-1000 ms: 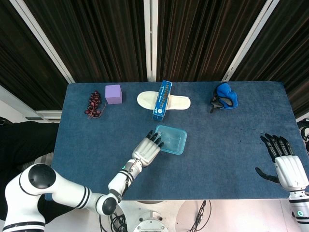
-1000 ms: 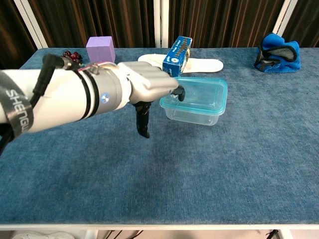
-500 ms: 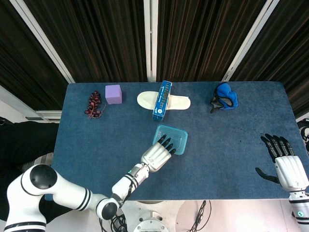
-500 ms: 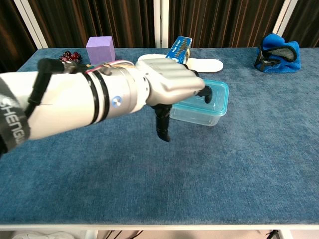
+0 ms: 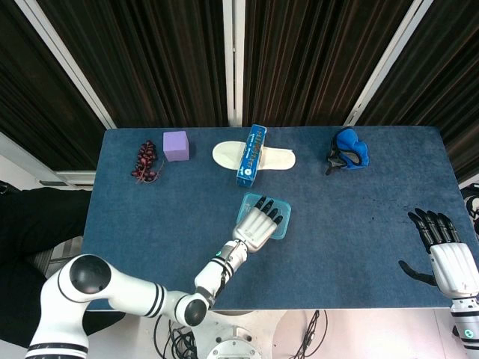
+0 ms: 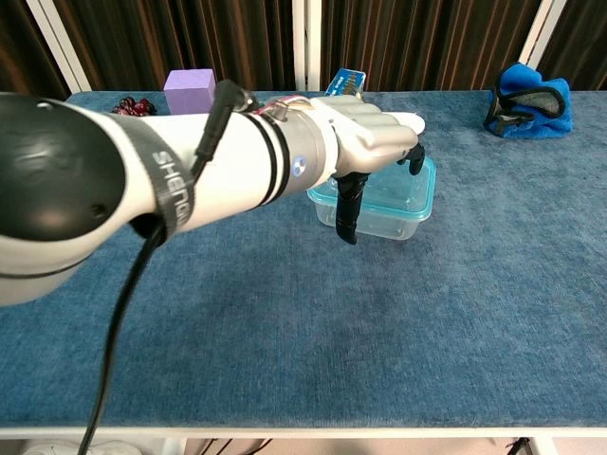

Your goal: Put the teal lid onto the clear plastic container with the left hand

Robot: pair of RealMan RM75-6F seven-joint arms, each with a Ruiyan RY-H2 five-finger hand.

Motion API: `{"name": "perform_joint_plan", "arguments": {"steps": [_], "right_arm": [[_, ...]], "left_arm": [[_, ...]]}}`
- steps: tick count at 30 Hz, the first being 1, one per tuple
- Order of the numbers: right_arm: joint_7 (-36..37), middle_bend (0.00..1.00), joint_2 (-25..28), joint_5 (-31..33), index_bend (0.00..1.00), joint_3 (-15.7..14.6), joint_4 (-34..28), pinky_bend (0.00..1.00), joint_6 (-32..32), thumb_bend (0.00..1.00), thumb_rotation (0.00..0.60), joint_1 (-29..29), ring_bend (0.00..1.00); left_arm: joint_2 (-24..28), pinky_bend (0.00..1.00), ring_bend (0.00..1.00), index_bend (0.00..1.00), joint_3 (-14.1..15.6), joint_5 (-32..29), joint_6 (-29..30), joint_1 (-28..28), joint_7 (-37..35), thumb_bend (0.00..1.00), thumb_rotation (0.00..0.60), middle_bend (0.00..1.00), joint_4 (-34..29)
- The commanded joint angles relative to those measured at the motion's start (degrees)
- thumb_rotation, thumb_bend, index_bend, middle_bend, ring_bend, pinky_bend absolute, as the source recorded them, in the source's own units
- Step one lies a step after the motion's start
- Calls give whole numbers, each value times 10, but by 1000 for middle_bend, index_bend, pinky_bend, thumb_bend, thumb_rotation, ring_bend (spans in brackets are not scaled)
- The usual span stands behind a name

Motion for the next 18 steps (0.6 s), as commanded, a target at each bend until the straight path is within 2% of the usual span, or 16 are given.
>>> {"name": "perform_joint_plan", "arguments": {"steps": [1, 9, 18], "right_arm": [[1, 59, -1, 1, 0, 0, 1, 0, -1, 116, 600, 0, 0], [3, 59, -1, 4, 0, 1, 4, 0, -3, 116, 600, 0, 0], [5, 59, -2, 6, 0, 2, 6, 0, -7, 116, 600, 1, 0]], "left_arm": [[-12, 45, 0, 182, -13, -26, -9, -14, 9, 0, 600, 130, 24], [-31, 46, 0, 182, -28, -66, -22, -36, 20, 0, 600, 130, 71], [-44, 46, 0, 182, -22, -88, -29, -44, 29, 0, 600, 130, 96]]}}
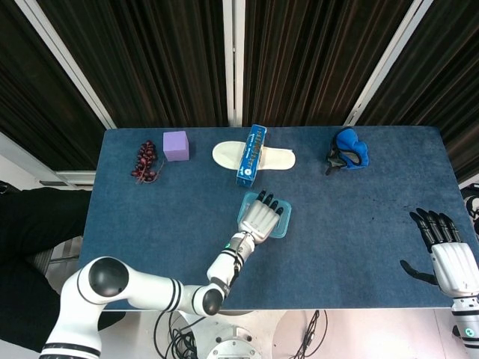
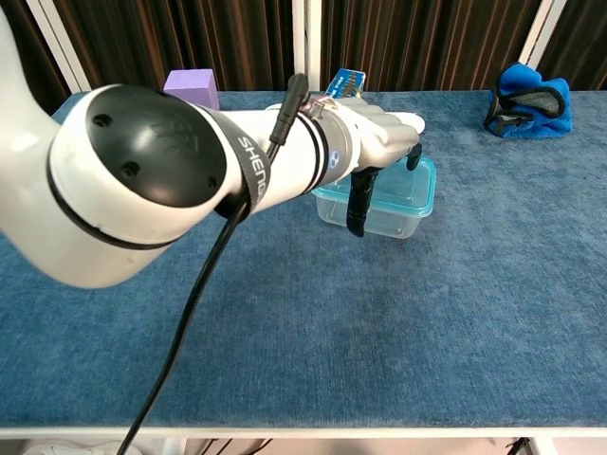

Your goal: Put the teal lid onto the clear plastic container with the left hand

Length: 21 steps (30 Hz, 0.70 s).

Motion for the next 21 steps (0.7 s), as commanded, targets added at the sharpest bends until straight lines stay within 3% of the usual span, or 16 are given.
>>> {"name": "perform_joint_plan", "arguments": {"steps": [1, 13, 21], "right_arm": [[0, 59, 0, 0, 0, 0, 0, 0, 0, 116, 600, 0, 0], [2, 59, -1, 1, 0, 0, 3, 0, 0, 116, 600, -1, 0], [4, 59, 5, 0, 0, 2, 1, 0, 2, 116, 600, -1, 0]], "left_arm": [[-5, 46, 0, 182, 2, -3, -2, -2, 1, 0, 600, 130, 6], [-13, 48, 0, 182, 7, -1, 2, -1, 2, 0, 600, 130, 13], [57, 50, 0, 182, -1, 62, 40, 40, -50, 0, 600, 130, -76]]}}
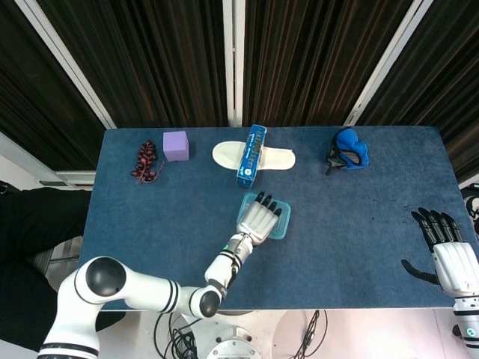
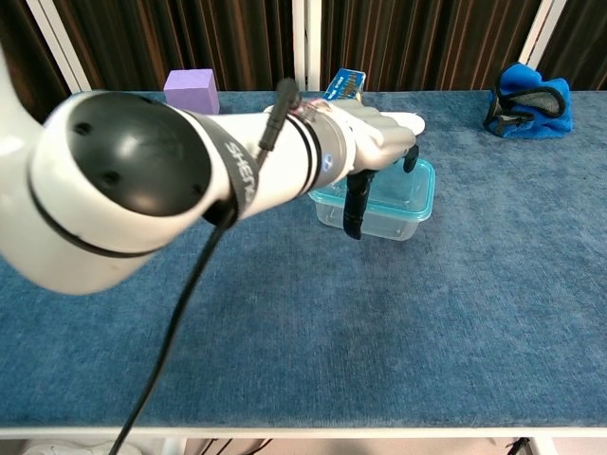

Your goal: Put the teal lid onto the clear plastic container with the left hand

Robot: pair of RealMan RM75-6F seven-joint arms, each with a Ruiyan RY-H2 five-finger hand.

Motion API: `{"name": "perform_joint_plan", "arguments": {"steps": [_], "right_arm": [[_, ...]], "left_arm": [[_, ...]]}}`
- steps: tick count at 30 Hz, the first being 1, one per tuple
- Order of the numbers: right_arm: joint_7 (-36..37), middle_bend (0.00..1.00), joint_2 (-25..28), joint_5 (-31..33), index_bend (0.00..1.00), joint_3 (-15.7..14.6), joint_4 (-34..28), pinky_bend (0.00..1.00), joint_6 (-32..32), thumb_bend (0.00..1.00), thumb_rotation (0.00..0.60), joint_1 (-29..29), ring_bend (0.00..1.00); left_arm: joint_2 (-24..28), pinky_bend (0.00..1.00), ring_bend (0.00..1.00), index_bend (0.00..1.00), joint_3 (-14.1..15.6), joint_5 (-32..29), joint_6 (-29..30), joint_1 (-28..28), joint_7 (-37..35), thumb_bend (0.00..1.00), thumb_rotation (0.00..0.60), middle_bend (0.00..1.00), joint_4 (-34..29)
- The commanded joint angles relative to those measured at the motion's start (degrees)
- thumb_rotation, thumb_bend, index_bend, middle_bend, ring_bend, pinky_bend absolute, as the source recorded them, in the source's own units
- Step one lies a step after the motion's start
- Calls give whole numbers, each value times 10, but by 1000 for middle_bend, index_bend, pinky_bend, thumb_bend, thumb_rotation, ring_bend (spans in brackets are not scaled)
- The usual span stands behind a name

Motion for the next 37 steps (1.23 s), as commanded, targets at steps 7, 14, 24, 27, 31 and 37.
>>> {"name": "perform_joint_plan", "arguments": {"steps": [7, 14, 24, 27, 31, 37], "right_arm": [[11, 61, 13, -3, 0, 1, -3, 0, -19, 117, 600, 13, 0], [43, 18, 15, -1, 0, 7, 8, 0, -40, 116, 600, 30, 0], [71, 0, 7, -1, 0, 7, 24, 0, -64, 116, 600, 49, 0], [68, 0, -1, -8, 0, 6, 24, 0, -50, 116, 600, 45, 0], [57, 0, -13, -8, 0, 1, 24, 0, -37, 116, 600, 35, 0], [33, 6, -28, -20, 0, -8, 23, 0, -8, 115, 600, 18, 0]], "left_arm": [[163, 51, 0, 182, 18, 148, 89, 138, -158, 0, 600, 130, -142], [263, 31, 0, 184, 94, 355, 198, 300, -348, 0, 600, 130, -138], [324, 16, 0, 189, 215, 506, 353, 513, -483, 0, 600, 130, -57], [336, 15, 0, 190, 233, 523, 384, 564, -504, 0, 600, 130, -56], [345, 15, 0, 190, 248, 550, 421, 619, -510, 0, 600, 130, -63], [352, 14, 0, 189, 264, 580, 441, 676, -492, 0, 600, 130, -98]]}}
